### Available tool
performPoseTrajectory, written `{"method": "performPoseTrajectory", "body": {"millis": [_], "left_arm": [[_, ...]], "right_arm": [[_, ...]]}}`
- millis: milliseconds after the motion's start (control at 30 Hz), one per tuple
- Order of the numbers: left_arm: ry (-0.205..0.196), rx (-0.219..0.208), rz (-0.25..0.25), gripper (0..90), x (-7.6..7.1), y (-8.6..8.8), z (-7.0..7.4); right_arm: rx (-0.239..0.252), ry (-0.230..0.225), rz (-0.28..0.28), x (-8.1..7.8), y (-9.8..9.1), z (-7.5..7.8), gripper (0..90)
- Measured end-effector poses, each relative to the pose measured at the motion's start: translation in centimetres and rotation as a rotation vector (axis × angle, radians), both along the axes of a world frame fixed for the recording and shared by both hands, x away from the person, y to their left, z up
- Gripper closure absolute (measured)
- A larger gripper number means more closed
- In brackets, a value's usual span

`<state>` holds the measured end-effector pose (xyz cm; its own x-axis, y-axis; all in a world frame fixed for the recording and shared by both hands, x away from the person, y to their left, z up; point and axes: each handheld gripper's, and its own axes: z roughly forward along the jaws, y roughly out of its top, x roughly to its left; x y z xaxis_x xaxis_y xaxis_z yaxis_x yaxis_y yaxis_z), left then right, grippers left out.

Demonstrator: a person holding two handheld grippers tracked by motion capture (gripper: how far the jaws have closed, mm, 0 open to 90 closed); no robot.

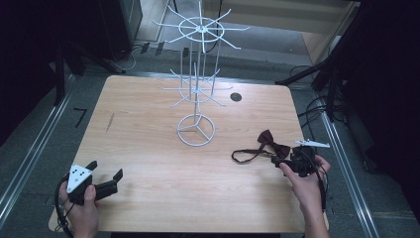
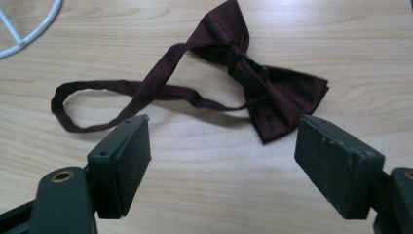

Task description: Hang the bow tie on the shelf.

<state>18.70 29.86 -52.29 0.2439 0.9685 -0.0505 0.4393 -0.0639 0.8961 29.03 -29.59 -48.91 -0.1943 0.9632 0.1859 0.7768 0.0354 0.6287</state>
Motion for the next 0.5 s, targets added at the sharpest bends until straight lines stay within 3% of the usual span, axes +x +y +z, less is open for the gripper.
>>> {"method": "performPoseTrajectory", "body": {"millis": [200,500], "left_arm": [[0.004,0.004,-0.002,7.0,0.1,-0.1,0.0],[0.01,-0.003,-0.006,7.0,0.2,0.1,0.0]], "right_arm": [[-0.016,0.024,0.017,1.5,0.5,0.1,20.5],[-0.048,0.061,0.037,4.2,2.2,-0.4,10.0]]}}
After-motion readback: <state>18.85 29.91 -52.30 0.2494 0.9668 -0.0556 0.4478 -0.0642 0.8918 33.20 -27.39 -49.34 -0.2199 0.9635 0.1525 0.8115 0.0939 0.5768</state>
